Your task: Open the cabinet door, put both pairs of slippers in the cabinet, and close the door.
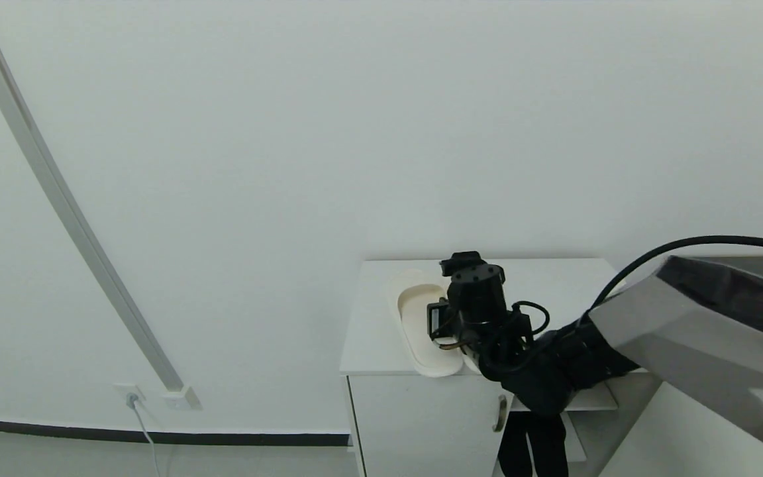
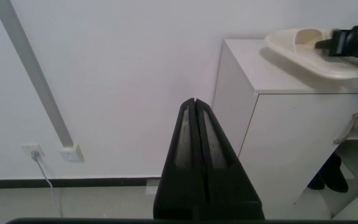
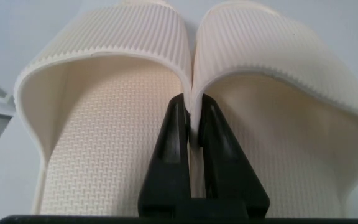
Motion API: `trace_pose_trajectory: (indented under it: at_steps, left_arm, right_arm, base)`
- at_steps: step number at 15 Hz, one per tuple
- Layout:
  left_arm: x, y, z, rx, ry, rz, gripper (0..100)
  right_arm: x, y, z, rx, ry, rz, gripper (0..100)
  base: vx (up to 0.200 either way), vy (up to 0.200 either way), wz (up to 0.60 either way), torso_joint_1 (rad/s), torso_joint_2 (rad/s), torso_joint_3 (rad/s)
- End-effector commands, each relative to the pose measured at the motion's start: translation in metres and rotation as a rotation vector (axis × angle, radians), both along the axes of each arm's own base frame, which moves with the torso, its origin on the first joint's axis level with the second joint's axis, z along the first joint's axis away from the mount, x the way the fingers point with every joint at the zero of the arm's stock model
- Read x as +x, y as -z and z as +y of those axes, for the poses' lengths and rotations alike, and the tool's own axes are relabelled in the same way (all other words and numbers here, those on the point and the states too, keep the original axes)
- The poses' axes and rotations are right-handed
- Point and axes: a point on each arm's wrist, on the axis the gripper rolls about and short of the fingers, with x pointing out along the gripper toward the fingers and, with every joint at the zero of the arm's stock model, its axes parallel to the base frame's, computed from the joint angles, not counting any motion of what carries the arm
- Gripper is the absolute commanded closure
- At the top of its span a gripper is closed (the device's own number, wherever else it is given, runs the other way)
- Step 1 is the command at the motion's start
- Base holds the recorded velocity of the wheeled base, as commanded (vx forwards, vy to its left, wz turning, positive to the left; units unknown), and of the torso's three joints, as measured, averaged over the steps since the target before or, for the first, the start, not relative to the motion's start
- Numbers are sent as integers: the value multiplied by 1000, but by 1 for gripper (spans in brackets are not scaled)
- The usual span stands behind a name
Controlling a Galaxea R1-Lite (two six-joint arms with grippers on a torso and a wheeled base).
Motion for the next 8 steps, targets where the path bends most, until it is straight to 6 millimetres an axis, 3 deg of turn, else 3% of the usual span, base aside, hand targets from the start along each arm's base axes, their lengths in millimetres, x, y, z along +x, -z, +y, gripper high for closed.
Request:
trace_pose_trajectory:
  at_steps: [1,5,8]
  left_arm:
    - [0,0,0,2,0,1,100]
    - [0,0,0,4,0,1,100]
    - [0,0,0,4,0,1,100]
  right_arm:
    - [-63,-47,-25,47,-97,-50,100]
    - [-118,-60,-60,51,-172,-25,100]
    - [-139,-57,-74,50,-216,-2,100]
  base:
    - [0,0,0,0,0,0]
    - [0,0,0,0,0,0]
    - [0,0,0,0,0,0]
